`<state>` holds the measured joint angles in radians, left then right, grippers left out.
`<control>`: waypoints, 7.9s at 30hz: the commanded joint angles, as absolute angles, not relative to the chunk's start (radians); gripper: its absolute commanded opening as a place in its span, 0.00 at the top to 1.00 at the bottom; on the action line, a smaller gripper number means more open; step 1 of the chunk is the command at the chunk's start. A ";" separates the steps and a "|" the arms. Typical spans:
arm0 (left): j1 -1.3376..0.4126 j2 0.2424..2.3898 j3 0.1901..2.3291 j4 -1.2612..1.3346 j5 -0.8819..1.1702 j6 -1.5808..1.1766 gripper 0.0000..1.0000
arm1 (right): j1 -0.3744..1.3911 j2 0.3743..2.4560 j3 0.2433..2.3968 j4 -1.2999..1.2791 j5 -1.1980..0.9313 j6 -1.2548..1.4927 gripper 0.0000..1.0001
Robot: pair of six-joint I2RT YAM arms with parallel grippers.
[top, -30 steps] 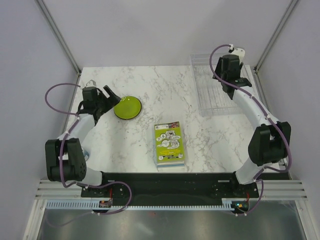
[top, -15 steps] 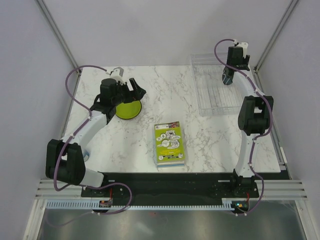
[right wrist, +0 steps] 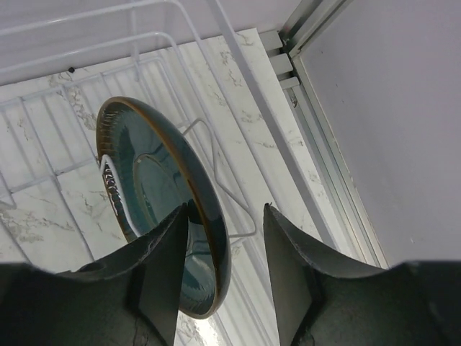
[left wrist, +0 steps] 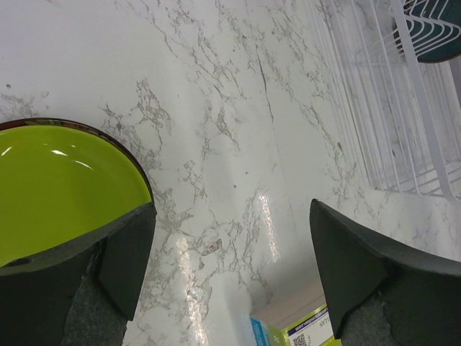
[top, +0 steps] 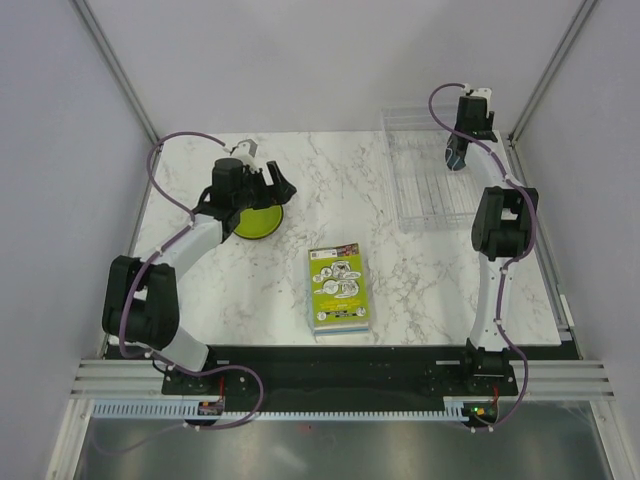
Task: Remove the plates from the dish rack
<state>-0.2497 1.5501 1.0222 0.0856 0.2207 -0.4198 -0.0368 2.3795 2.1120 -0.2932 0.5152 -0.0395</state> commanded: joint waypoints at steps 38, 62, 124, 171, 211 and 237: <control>-0.276 1.421 1.016 0.044 0.169 -0.394 0.07 | 0.087 1.827 1.738 -0.077 0.730 -0.152 1.00; -0.275 1.443 0.954 0.215 0.324 -0.555 0.05 | 0.253 1.477 1.361 -0.155 0.060 0.376 1.00; 0.112 1.601 0.819 0.340 0.382 -0.603 0.96 | 0.451 1.611 1.092 0.186 -0.250 0.753 0.61; -0.017 1.793 1.117 -0.136 0.057 -0.374 0.17 | 0.443 1.694 1.058 0.173 -0.347 0.756 0.61; -0.195 1.366 1.149 -0.292 -0.132 -0.278 0.14 | 0.442 1.487 1.074 -0.159 -0.037 0.457 0.58; -0.390 0.819 0.719 -0.023 -0.206 -0.147 0.00 | 0.442 0.891 0.648 -0.008 0.660 0.058 0.02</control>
